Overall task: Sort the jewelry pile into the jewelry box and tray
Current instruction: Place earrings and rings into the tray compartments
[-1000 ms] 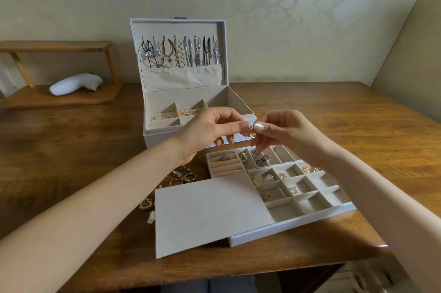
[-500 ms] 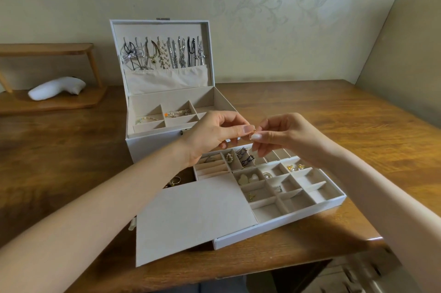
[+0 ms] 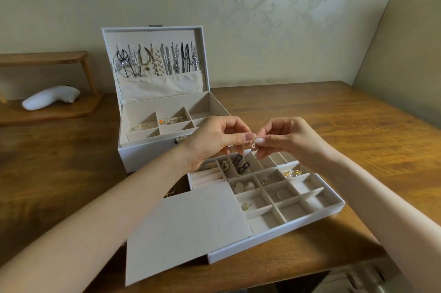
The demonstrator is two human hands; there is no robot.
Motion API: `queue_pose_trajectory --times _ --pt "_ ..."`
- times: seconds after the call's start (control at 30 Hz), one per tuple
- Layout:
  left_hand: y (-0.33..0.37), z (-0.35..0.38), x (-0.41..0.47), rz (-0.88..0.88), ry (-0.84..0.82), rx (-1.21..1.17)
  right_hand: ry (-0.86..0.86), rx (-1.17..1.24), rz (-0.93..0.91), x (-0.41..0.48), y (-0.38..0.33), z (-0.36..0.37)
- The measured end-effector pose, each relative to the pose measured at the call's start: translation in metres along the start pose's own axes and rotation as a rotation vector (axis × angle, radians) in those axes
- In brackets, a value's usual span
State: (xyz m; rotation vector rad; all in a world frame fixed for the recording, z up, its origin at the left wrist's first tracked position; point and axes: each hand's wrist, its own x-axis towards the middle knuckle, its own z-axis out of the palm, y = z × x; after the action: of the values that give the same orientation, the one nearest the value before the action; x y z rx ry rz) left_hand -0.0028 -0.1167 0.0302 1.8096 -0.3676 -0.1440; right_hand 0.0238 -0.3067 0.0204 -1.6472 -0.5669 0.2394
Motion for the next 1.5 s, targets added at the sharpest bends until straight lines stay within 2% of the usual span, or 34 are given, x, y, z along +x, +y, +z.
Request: queue_pose_trajectory --times 0.27,0.4,0.53,0.63,0.8,0.93,1.03,1.33,1.43,1.5 --pt "-0.003 -0.007 0.006 -0.125 -0.086 -0.076 0.006 -0.094 -0.032 0.007 -0.001 -0.014" --pt "-0.005 -0.009 0.009 -0.171 -0.132 -0.205 0.004 -0.191 -0.058 0.010 -0.006 -0.015" --pt "-0.005 -0.012 0.011 -0.175 -0.093 -0.229 0.020 -0.350 -0.085 0.012 -0.011 -0.016" --pt "-0.007 -0.013 0.011 -0.164 -0.072 -0.152 0.033 -0.421 -0.102 0.014 -0.012 -0.016" --pt "-0.010 -0.013 0.011 -0.152 0.037 0.163 0.045 -0.494 -0.117 0.014 -0.010 -0.020" --pt "-0.010 -0.015 0.011 -0.105 0.150 0.250 0.095 -0.720 -0.092 0.018 0.000 -0.028" --pt "-0.010 -0.016 0.011 -0.058 0.195 0.312 0.088 -0.802 -0.021 0.018 0.007 -0.033" --pt "-0.012 -0.017 0.010 -0.033 0.223 0.331 0.088 -0.857 0.051 0.018 0.020 -0.035" --pt "-0.012 -0.016 0.010 0.017 0.194 0.388 0.092 -0.912 0.052 0.017 0.023 -0.038" --pt "-0.012 -0.013 0.011 0.091 0.146 0.516 0.086 -0.933 0.044 0.016 0.023 -0.037"
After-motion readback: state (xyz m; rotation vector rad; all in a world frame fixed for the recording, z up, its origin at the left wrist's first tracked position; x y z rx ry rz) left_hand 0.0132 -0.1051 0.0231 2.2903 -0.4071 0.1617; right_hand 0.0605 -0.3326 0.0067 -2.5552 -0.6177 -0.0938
